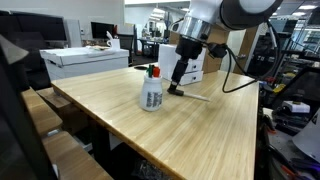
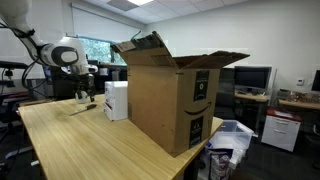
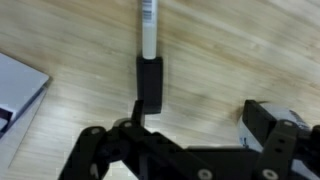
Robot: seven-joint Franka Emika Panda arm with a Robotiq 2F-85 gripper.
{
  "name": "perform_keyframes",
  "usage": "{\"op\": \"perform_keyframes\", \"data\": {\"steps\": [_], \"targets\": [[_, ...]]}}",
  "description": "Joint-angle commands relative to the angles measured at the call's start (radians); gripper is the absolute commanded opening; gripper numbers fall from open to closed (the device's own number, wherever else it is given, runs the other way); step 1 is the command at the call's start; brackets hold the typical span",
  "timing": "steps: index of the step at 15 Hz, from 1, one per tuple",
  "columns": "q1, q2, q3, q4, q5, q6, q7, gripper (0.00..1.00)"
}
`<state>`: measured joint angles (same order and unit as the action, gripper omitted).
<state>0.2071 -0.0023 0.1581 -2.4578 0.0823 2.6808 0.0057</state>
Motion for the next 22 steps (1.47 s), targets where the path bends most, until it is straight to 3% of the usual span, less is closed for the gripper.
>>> {"op": "perform_keyframes", "data": {"steps": [1, 11, 13, 15, 18, 21, 22], "targets": [[-0.025, 0.034, -0.006, 0.032, -0.049, 0.028, -0.027, 1.0], [-0.035, 0.068, -0.018, 0.053, -0.128, 0.015, -0.016, 1.0], [-0.036, 0.074, -0.019, 0.055, -0.135, 0.019, -0.017, 0.84], [-0.036, 0.08, -0.022, 0.059, -0.155, 0.023, -0.013, 0.62], [-0.036, 0.091, -0.026, 0.067, -0.171, 0.026, -0.014, 0.48], [-0.036, 0.105, -0.028, 0.079, -0.173, 0.035, -0.015, 0.54], [-0.036, 0.109, -0.027, 0.083, -0.17, 0.037, -0.016, 0.61]]}}
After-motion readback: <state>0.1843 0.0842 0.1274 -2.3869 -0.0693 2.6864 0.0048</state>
